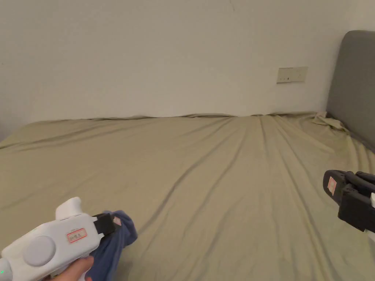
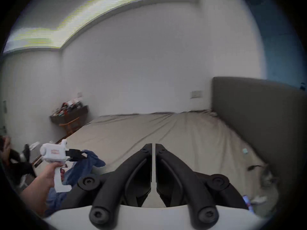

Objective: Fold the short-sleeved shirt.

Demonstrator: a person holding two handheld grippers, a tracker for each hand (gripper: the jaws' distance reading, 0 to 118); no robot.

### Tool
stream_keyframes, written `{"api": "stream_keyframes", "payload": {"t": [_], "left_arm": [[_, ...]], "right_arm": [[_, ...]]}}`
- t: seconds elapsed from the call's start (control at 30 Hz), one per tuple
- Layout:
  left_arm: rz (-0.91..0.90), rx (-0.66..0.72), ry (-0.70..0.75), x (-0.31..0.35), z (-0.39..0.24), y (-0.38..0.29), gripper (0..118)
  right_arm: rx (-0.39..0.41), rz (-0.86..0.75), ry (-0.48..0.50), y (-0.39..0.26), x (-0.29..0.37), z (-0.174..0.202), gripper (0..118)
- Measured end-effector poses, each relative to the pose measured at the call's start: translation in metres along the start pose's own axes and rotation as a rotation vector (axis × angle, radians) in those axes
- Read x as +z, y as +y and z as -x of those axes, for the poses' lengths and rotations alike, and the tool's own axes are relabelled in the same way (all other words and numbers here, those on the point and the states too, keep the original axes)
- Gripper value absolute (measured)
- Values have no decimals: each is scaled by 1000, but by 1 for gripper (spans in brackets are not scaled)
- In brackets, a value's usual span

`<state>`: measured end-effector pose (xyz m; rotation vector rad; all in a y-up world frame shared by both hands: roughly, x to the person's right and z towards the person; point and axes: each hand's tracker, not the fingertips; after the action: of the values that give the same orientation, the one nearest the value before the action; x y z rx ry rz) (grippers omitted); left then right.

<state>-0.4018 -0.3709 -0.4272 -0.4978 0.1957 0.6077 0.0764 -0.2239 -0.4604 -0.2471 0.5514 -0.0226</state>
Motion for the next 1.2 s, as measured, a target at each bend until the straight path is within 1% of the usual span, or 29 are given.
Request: {"api": "stream_keyframes", "payload": {"t": [0.07,0.13,0.2,0.27,0.33,0.37,0.4,0.43,0.47,0.5,0.53,0.57,0.6,0.63,0.67,0.7,0.73,0.77,0.8,0.87,0.9,0.97,1.03,1.07,1.1,1.13,1.17,1.2], "left_arm": [[37,-74,-150,-23,-75,-10,4],[96,-164,-244,-47,-149,-37,4],[207,-278,-277,-78,-211,-77,4],[313,-379,-262,-102,-255,-133,4],[432,-399,-283,-119,-279,-191,4],[513,-406,-316,-125,-287,-222,4],[606,-422,-346,-126,-287,-253,4],[658,-449,-361,-129,-288,-276,4],[708,-475,-362,-131,-287,-297,11],[729,-495,-344,-130,-284,-312,49],[733,-502,-335,-127,-276,-318,112],[746,-462,-353,-122,-272,-320,118],[746,-348,-427,-113,-264,-315,118],[708,-235,-523,-100,-255,-297,118],[709,-148,-555,-96,-243,-266,118],[690,-103,-584,-82,-232,-238,118],[623,-90,-596,-65,-219,-210,118],[512,-77,-620,-43,-202,-178,118],[398,-86,-614,-20,-195,-157,118],[222,-128,-534,30,-154,-112,118],[144,-167,-464,55,-133,-95,118],[26,-212,-248,88,-84,-87,118],[-5,-195,-42,117,-40,-91,118],[39,-183,51,135,-32,-98,114],[90,-187,104,141,-18,-106,94],[122,-185,145,139,-9,-114,18],[171,-169,186,135,3,-122,0],[151,-113,198,113,26,-118,0]], "right_arm": [[12,-47,-88,11,27,-22,6],[11,-73,-163,19,53,-41,6],[13,-87,-217,25,79,-56,6],[22,-101,-254,26,103,-63,6],[47,-98,-283,25,122,-69,6],[59,-94,-300,24,129,-69,6],[68,-91,-312,23,136,-70,6],[75,-88,-317,21,140,-71,6],[79,-85,-320,19,142,-71,6],[84,-78,-318,17,142,-71,6],[90,-69,-308,15,140,-70,6],[93,-62,-293,13,137,-68,6],[91,-59,-280,11,133,-65,6],[88,-61,-262,9,128,-63,6],[82,-66,-234,7,123,-58,6],[73,-69,-194,6,117,-52,6],[68,-67,-160,5,112,-47,6],[64,-67,-122,5,105,-44,6],[63,-69,-84,3,99,-39,6],[61,-67,-40,-3,87,-30,6],[56,-57,-26,-8,81,-28,6],[44,-8,15,-24,65,-22,6],[27,66,40,-45,46,-23,6],[22,115,44,-56,35,-21,6],[19,160,46,-66,25,-19,6],[18,193,51,-73,17,-17,6],[16,217,60,-80,9,-16,6],[15,239,69,-86,1,-14,6]]}}
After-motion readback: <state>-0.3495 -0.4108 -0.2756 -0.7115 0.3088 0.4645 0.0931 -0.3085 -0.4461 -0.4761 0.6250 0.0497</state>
